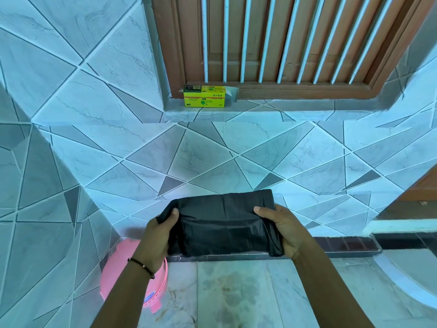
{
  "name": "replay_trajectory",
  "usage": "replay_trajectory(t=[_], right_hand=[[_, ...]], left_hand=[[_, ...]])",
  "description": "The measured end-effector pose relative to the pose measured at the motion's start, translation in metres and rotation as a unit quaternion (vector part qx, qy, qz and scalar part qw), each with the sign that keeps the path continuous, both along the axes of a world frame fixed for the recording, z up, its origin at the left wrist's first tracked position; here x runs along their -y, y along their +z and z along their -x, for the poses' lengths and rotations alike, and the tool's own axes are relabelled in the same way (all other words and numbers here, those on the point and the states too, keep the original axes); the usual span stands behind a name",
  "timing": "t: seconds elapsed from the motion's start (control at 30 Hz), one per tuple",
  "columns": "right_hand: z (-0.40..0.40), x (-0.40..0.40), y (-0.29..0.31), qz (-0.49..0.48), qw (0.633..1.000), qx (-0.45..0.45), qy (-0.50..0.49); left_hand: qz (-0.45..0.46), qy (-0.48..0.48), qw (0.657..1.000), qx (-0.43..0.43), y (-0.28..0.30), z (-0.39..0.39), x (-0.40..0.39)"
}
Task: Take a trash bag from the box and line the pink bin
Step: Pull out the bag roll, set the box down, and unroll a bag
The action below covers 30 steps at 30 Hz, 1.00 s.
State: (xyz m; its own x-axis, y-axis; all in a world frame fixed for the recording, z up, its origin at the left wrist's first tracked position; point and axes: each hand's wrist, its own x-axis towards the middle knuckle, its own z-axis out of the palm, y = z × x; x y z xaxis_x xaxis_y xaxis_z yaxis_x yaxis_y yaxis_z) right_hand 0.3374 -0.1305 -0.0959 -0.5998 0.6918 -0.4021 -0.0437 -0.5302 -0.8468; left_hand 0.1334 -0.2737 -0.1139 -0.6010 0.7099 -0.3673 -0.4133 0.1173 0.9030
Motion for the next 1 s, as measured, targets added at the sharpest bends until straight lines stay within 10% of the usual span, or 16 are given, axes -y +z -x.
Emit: replay_trajectory(t=[0.17,1.0], right_hand=[[0.011,0.009,-0.001,-0.030,0.999,0.009,0.036],[-0.013,-0.018,0.003,0.044,0.996,0.044,0.064]], left_hand=[[-0.003,-0.099,0.995,0.004,-0.002,-0.018,-0.007],[0.040,0.132,0.966,-0.218,-0.006,0.023,-0.001]])
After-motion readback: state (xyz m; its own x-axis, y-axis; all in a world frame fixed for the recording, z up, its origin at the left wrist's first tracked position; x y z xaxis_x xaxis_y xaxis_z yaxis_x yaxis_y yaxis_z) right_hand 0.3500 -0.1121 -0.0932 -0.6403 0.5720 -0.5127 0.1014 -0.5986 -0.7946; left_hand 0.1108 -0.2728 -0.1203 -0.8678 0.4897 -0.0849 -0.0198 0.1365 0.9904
